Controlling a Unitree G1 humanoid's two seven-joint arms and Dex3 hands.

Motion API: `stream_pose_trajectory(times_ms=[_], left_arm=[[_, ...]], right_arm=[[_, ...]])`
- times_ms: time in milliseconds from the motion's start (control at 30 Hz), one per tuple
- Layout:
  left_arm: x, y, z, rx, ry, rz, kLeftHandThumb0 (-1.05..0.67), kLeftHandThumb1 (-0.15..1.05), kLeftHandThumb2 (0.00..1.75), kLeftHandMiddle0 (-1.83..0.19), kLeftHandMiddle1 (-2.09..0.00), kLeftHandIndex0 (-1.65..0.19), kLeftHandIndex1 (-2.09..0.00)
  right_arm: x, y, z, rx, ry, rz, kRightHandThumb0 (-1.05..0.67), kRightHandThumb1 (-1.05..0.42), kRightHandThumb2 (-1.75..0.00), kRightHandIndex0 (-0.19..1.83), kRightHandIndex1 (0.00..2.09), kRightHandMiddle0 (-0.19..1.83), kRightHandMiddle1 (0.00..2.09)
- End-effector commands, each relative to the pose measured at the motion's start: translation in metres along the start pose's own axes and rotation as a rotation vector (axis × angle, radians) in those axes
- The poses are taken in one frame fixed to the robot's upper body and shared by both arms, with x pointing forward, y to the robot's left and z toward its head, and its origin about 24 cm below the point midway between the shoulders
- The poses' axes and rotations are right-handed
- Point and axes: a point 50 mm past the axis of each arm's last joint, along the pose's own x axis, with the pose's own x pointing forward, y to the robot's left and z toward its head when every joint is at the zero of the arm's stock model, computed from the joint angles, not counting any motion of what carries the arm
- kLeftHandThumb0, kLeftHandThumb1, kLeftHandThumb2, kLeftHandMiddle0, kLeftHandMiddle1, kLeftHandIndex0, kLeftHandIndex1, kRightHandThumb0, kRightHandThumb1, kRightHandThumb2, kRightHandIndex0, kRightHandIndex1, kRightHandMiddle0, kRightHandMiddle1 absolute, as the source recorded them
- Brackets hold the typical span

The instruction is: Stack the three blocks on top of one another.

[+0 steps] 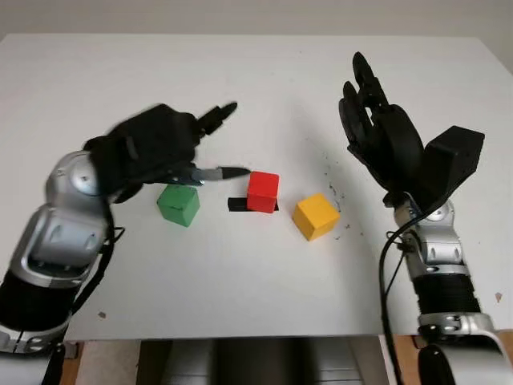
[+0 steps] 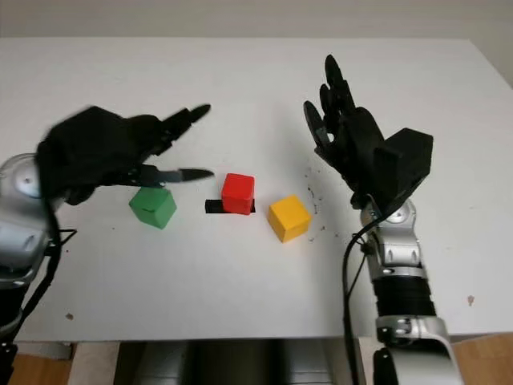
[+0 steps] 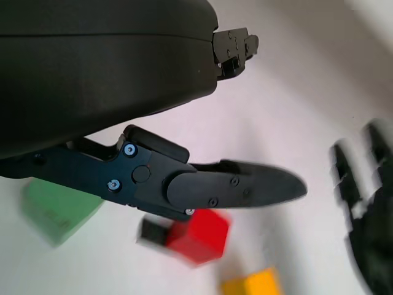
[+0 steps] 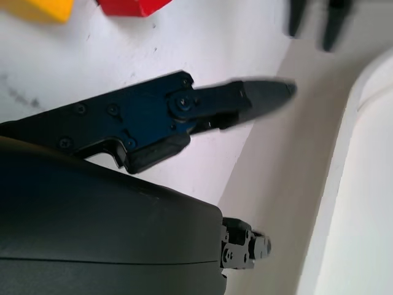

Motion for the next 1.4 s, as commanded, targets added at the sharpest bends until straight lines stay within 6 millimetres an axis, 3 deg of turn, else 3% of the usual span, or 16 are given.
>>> stream_pose_trajectory(times_ms=[0, 133, 233, 367, 700, 867, 1100, 1367], left_arm=[[-0.009, 0.002, -0.004, -0.024, -0.057, 0.108, -0.75, 1.05, 0.56, 0.15, -0.03, 0.10, -0.06], [-0.017, 0.000, -0.022, -0.087, -0.099, 0.240, -0.73, 1.05, 0.58, 0.16, -0.04, 0.14, -0.04], [-0.020, -0.001, -0.035, -0.148, -0.100, 0.283, -0.75, 1.05, 0.58, 0.19, -0.03, 0.16, -0.03], [-0.023, -0.001, -0.055, -0.284, -0.102, 0.408, -0.79, 1.05, 0.55, 0.19, -0.01, 0.16, -0.04], [-0.034, 0.002, -0.077, -0.472, -0.070, 0.502, -0.75, 1.05, 0.59, 0.19, 0.00, 0.19, 0.00], [-0.034, 0.006, -0.087, -0.503, -0.040, 0.543, -0.75, 1.05, 0.56, 0.19, 0.00, 0.19, 0.00], [-0.032, 0.006, -0.094, -0.540, -0.018, 0.577, -0.74, 1.05, 0.54, 0.19, 0.00, 0.19, 0.00], [-0.032, 0.003, -0.095, -0.534, -0.003, 0.573, -0.76, 1.05, 0.52, 0.19, 0.00, 0.19, 0.00]], right_arm=[[0.006, -0.012, 0.027, -0.090, -0.057, 0.024, -0.63, -0.82, -0.05, 0.16, 0.17, 0.01, 0.49], [0.008, -0.026, 0.049, -0.236, -0.075, 0.081, -0.64, -0.71, -0.03, 0.29, 0.23, 0.05, 0.70], [0.007, -0.033, 0.058, -0.294, -0.057, 0.117, -0.61, -0.65, -0.05, 0.36, 0.21, 0.20, 0.56], [0.003, -0.035, 0.075, -0.585, -0.028, 0.180, -0.70, -0.65, -0.05, 0.55, 0.14, 0.55, 0.19], [-0.008, -0.018, 0.094, -1.122, -0.050, 0.371, -0.78, -0.71, -0.06, 0.61, 0.09, 0.66, 0.09], [-0.013, -0.004, 0.095, -1.272, -0.058, 0.449, -0.79, -0.71, -0.06, 0.61, 0.07, 0.69, 0.09], [-0.021, 0.010, 0.089, -1.325, -0.095, 0.526, -0.79, -0.73, -0.06, 0.60, 0.06, 0.68, 0.06], [-0.023, 0.022, 0.066, -1.339, -0.117, 0.582, -0.88, -0.75, -0.06, 0.64, 0.07, 0.70, 0.06]])
